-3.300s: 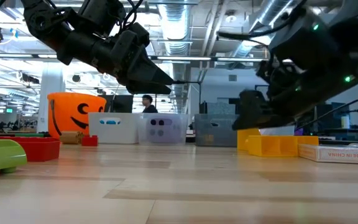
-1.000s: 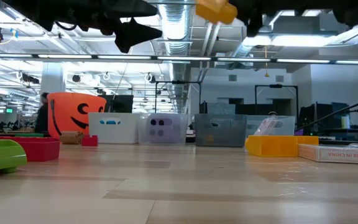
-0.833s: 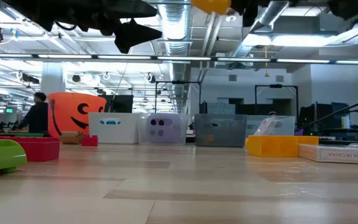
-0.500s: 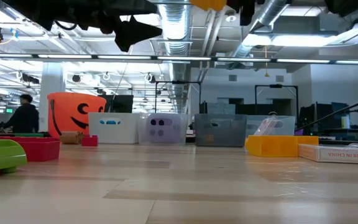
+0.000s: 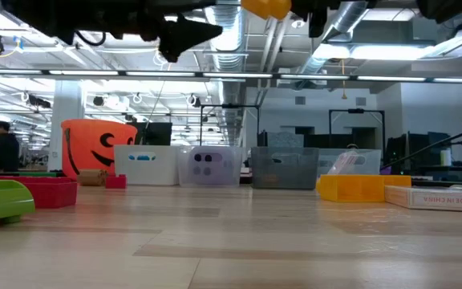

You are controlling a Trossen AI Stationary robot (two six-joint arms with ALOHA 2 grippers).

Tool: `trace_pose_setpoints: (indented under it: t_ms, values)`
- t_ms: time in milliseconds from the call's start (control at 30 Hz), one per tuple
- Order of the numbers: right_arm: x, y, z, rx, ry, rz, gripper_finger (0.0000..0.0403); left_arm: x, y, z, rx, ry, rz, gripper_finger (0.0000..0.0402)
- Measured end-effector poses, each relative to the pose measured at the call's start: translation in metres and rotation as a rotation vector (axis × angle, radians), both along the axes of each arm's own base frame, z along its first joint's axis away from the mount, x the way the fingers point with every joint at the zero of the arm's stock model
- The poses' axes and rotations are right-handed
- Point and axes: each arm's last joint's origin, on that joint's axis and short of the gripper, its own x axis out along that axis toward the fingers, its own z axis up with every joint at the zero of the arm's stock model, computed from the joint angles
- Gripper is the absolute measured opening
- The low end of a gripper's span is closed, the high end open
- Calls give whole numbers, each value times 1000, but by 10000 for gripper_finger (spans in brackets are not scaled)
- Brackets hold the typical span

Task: Pick & Place Toys
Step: Put the yellow stud game piece into the white bin

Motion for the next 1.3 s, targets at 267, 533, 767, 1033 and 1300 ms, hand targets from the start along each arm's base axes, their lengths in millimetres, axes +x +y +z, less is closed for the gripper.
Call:
trace_pose_setpoints:
  t_ms: [267,533,767,1033,1300]
  values:
    - [0,0,-1,-5,14,2,130,26,-3,4,3,-8,10,287]
    - [0,0,-2,-7,21,0,130,39,-5,0,24,8,9,287]
    - [0,0,-2,-7,21,-1,130,40,-7,1,22,-1,3,287]
    - [0,0,-2,-2,20,0,130,40,-6,4,-18,-30,6,287]
    - [0,0,-2,10,19,1,130,40,-6,4,-21,-29,5,287]
